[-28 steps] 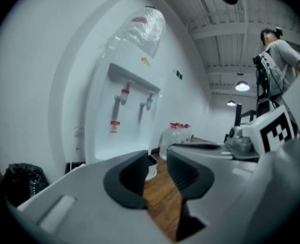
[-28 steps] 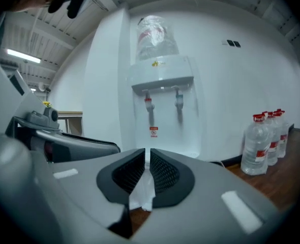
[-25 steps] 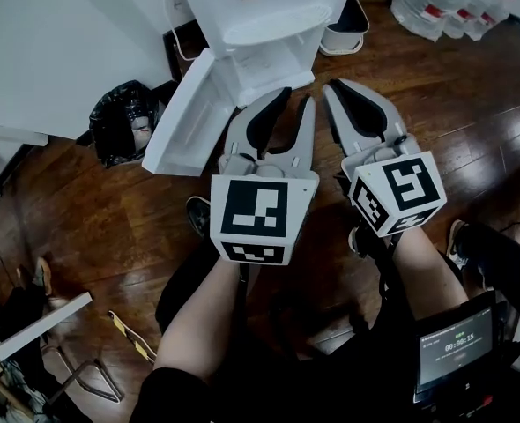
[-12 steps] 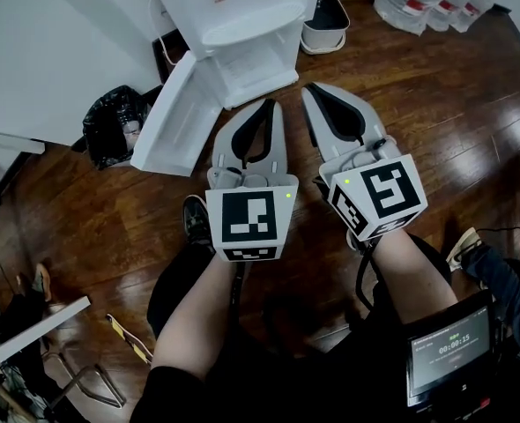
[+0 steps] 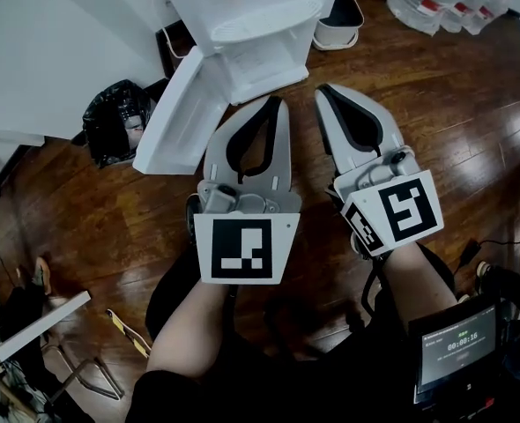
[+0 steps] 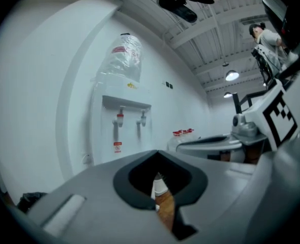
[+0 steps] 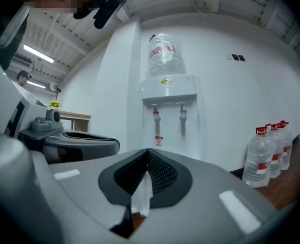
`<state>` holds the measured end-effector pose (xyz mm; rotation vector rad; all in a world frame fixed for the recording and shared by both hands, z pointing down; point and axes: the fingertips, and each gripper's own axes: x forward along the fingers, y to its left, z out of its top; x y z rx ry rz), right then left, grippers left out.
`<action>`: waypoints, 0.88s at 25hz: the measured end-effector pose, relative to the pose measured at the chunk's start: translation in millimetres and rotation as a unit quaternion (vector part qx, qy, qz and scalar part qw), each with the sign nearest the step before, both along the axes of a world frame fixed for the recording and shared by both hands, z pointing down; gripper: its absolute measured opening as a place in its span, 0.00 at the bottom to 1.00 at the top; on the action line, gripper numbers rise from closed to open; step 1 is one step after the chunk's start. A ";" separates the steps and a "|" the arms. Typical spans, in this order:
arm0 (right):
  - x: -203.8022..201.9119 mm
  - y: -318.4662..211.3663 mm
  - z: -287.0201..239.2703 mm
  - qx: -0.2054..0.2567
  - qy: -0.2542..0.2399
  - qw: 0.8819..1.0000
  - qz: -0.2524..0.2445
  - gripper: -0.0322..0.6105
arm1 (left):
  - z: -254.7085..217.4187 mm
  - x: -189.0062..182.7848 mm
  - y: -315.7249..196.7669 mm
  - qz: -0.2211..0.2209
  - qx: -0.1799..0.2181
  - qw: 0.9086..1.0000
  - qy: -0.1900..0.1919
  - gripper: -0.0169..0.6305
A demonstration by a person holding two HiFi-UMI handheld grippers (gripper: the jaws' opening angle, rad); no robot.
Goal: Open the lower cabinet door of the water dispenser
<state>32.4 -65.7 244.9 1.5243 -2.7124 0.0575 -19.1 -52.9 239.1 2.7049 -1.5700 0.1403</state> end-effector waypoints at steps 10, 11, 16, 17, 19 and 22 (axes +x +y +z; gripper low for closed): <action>4.5 -4.8 -2.0 0.008 0.009 1.000 0.006 0.06 | 6.3 2.5 2.1 0.017 -0.014 1.000 -0.016 0.06; 4.6 -4.7 -1.5 0.008 0.011 1.000 0.006 0.06 | 6.4 1.8 2.0 0.017 -0.014 1.000 -0.015 0.06; 4.4 -9.7 1.9 0.002 0.011 1.000 0.007 0.06 | 7.5 -1.5 -2.6 0.015 -0.016 1.000 -0.016 0.06; 3.6 -11.0 2.8 0.001 0.011 1.000 0.006 0.06 | 8.5 -1.6 -3.8 0.015 -0.018 1.000 -0.017 0.06; 2.0 -12.7 4.3 0.000 0.012 1.000 0.004 0.06 | 10.3 -1.6 -5.8 0.015 -0.020 1.000 -0.016 0.06; 0.3 -13.4 5.0 0.000 0.013 1.000 0.002 0.06 | 10.9 -2.1 -6.4 0.014 -0.022 1.000 -0.015 0.06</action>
